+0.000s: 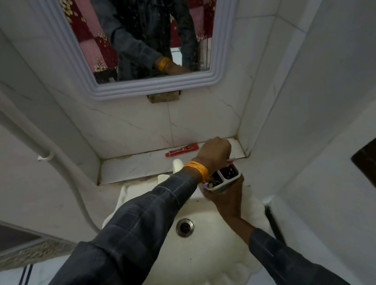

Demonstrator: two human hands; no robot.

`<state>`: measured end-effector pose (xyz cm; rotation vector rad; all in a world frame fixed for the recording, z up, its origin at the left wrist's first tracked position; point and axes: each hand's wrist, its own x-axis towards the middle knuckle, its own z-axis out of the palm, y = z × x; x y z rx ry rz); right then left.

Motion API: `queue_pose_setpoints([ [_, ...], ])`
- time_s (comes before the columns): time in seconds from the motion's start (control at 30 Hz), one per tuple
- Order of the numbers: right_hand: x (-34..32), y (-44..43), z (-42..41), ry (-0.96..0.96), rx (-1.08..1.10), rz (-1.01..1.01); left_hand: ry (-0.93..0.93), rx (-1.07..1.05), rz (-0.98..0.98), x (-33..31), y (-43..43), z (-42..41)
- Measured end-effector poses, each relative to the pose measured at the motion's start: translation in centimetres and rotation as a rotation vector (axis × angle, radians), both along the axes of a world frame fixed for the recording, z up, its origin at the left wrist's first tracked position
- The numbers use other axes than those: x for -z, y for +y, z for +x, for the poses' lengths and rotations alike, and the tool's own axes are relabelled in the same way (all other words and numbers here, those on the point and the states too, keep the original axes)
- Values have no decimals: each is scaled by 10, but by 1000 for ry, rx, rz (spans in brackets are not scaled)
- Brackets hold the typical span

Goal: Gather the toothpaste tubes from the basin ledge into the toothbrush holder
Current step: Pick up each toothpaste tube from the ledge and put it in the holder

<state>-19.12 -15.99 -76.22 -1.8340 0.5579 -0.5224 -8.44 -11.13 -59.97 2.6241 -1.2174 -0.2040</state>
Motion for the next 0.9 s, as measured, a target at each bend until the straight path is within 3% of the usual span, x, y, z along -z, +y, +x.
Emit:
queue_pose_setpoints([
  [0.13,0,3,-1,3,7,31,24,-3,43,-4,-2,-2],
  [0.27,4,1,-1,3,32,101,314,-153,-191,0,24,30],
  [0.37,8,2,-1,14,60,132,295,-365,-293,17,56,67],
  [0.5,13,-2,0,28,59,157,222,-484,-27,56,89,101],
  [0.67,7,0,0,53,67,167,227,-419,120,95,97,114],
  [0.9,4,3,-3,66,96,122,141,-358,176,118,96,124],
])
